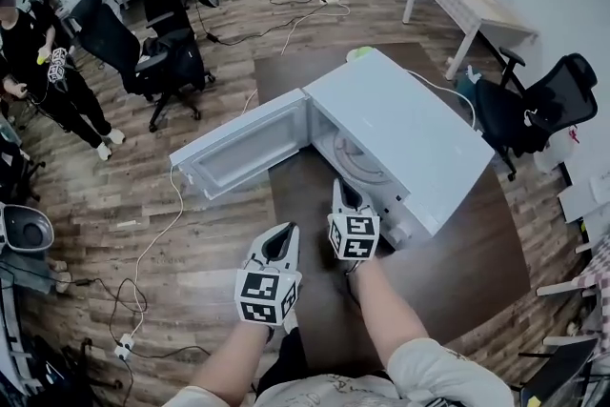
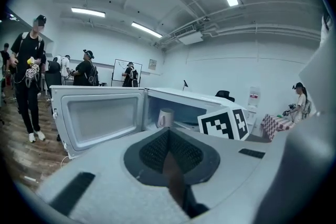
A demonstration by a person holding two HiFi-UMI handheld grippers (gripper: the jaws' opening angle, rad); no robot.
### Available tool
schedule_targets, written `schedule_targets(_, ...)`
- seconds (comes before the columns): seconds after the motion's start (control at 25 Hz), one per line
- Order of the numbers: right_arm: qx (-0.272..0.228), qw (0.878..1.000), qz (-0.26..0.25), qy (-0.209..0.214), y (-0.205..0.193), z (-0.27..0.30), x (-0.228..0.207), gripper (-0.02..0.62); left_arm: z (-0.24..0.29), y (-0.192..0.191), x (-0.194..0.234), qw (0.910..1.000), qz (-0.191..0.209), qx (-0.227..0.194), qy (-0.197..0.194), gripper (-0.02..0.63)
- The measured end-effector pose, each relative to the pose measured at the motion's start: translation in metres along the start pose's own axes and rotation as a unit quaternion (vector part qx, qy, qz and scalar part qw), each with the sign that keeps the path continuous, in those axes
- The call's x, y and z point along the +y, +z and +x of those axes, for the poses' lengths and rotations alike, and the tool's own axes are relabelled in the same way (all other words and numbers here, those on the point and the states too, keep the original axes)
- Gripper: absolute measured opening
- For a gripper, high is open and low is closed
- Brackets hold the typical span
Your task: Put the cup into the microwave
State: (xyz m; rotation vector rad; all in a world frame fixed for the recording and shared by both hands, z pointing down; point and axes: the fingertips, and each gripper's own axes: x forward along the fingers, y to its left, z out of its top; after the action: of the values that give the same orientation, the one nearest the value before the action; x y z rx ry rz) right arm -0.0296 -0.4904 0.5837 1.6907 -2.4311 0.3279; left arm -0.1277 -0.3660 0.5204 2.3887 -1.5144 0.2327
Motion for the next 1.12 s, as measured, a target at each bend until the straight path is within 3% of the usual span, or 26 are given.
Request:
schedule_targets(0.44, -0.037, 0.998, -0.011, 0.048, 0.068, -0.117, 0.024, 0.014, -0.032, 0.032, -0.059, 0.9989, 0.003, -0.040, 0.026, 0.014)
schedule_targets(0.76, -0.078, 0.995, -0.007, 0.056, 0.121, -0.201, 0.024, 0.014, -0.057, 0.048, -0.099, 0.9978, 0.012, -0.055, 0.036, 0.014)
schedule_targets(1.12, -0.093, 0.992, -0.009, 0.080, 0.129, -0.254, 0.035, 0.012, -0.069, 0.055, -0.125, 0.9973, 0.022, -0.062, 0.031, 0.014)
